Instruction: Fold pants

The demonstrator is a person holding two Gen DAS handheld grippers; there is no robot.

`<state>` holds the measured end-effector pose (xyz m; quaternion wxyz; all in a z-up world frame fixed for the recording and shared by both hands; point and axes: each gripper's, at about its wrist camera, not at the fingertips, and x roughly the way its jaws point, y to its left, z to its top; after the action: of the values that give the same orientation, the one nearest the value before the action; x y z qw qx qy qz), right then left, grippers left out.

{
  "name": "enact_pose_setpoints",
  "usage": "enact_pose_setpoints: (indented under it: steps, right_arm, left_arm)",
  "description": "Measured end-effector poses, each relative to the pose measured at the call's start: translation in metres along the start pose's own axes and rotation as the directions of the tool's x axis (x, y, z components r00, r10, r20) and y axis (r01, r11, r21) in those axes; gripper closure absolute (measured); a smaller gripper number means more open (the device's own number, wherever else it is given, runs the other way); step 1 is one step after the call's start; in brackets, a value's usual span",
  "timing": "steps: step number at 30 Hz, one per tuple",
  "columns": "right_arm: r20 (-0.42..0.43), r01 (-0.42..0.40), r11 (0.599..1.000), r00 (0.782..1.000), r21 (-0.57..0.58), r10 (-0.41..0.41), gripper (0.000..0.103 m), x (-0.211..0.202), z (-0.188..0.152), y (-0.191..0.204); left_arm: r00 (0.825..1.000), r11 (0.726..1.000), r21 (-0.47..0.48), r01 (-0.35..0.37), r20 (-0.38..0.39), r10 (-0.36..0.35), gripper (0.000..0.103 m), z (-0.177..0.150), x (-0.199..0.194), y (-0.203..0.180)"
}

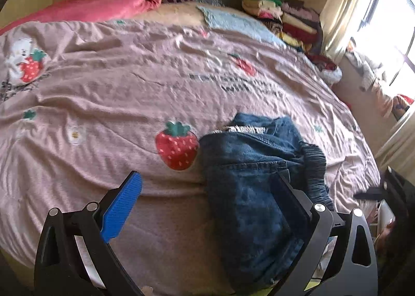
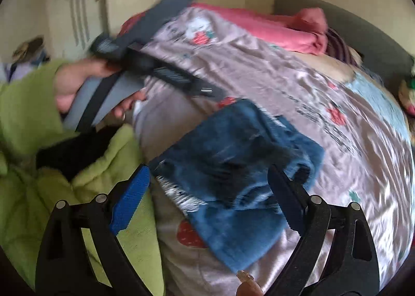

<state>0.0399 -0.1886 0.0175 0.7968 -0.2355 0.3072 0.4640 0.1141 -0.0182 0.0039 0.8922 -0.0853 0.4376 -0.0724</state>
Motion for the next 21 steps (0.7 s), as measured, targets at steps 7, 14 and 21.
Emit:
enact_pose_setpoints:
  steps: [7,14,21]
  right_arm:
    - [-0.079,-0.043,0.986,0.996,-0.161,0.031,0.048,0.035,0.001,0.03]
    - [-0.186,-0.128,0.966,0.979,-0.225,0.087,0.093,0.066,-0.009,0.034]
    - [-0.231,-0.17,0.967,0.965,-0.191,0.124,0.094,0.06,-0.035,0.033]
  left_arm:
    - [0.997,0.998,0.067,0.006,-0.077,-0.001,0.005,0.005,0.03,-0.017]
    - [0.99,0.995,0.093,0.021,-0.142,-0.008,0.005,0.009,0.063,-0.026]
    - [0.989,0.997,0.069,0.047,-0.146,-0.037,0.004,0.007,0.077,-0.023]
